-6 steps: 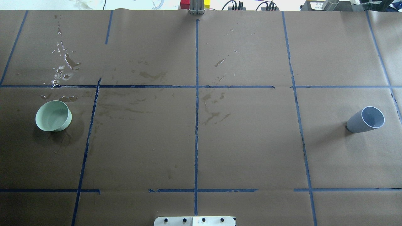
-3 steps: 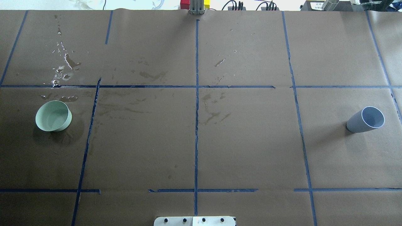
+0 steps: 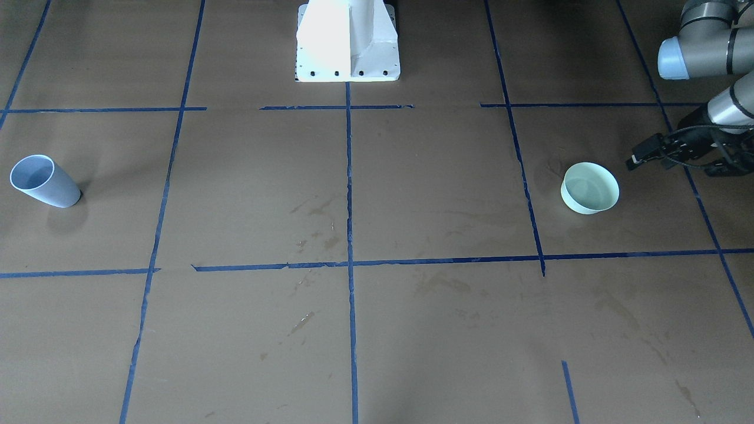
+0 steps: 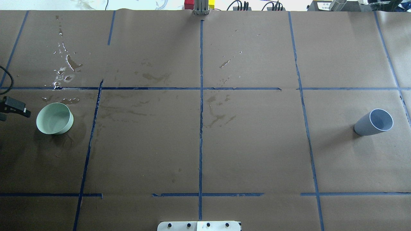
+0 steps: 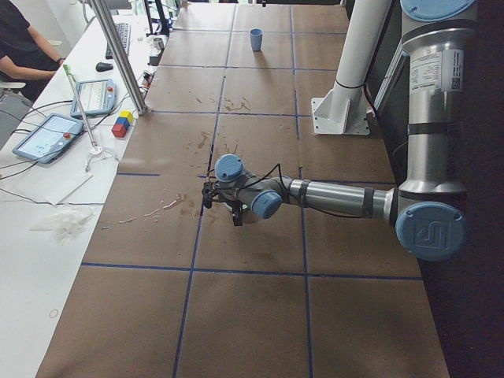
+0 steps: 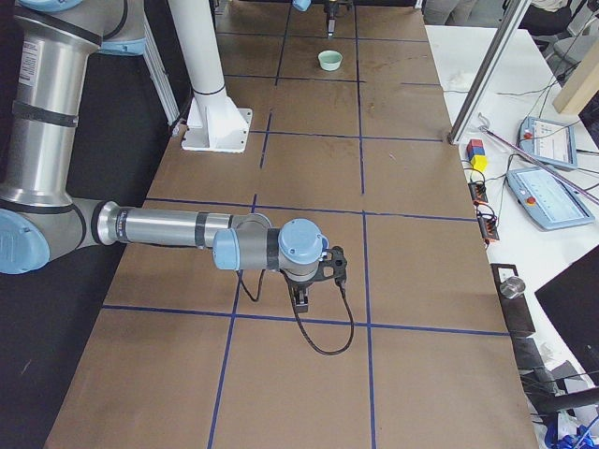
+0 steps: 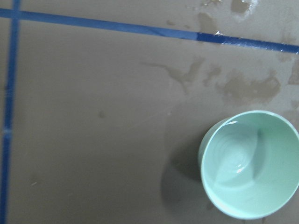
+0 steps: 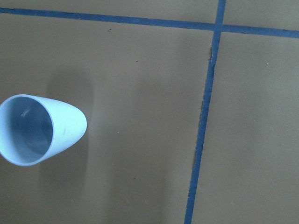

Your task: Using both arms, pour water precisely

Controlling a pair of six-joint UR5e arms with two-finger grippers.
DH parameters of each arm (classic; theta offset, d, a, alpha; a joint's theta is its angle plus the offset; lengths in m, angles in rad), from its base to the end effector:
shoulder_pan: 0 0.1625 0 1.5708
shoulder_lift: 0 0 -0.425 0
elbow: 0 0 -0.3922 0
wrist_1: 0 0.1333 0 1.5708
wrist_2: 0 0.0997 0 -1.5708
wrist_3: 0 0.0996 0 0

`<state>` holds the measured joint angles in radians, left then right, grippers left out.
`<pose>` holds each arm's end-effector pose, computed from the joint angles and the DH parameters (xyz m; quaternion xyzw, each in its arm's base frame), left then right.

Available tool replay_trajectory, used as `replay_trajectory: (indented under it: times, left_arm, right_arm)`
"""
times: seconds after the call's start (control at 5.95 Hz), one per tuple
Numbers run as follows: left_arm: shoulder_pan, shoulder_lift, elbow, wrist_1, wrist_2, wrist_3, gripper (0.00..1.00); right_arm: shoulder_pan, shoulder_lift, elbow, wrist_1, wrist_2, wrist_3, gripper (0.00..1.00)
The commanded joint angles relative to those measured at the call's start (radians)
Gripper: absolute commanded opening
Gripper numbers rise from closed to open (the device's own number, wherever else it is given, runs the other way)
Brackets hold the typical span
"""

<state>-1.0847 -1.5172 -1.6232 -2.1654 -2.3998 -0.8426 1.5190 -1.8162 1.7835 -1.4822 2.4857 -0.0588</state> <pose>0.1758 -0.4610 0.5874 -0.0268 0.4682 -0.0393 0.8823 0.0340 -0.3940 0.6427 0.0266 -0.4414 -0.0619 0.8948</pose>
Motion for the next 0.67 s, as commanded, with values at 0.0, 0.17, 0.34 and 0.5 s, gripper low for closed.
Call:
replay_trajectory:
  times: [0.0,0.17,0.34,0.5]
  left_arm:
    - [0.083,-0.029,0.057,-0.088,0.081,-0.095,1.00]
    - [0.092,-0.029,0.059,-0.088,0.093,-0.092,0.96]
    - [0.094,-0.029,0.060,-0.088,0.094,-0.092,0.82]
    - [0.095,-0.031,0.062,-0.088,0.094,-0.090,0.54]
  right_arm:
    - [0.000,0.000,0.001,0.002,-0.001,-0.001,1.00]
    - [0.000,0.000,0.001,0.002,-0.001,-0.001,1.00]
    - [0.000,0.000,0.001,0.002,-0.001,-0.001,1.00]
    - [0.000,0.000,0.001,0.002,-0.001,-0.003,1.00]
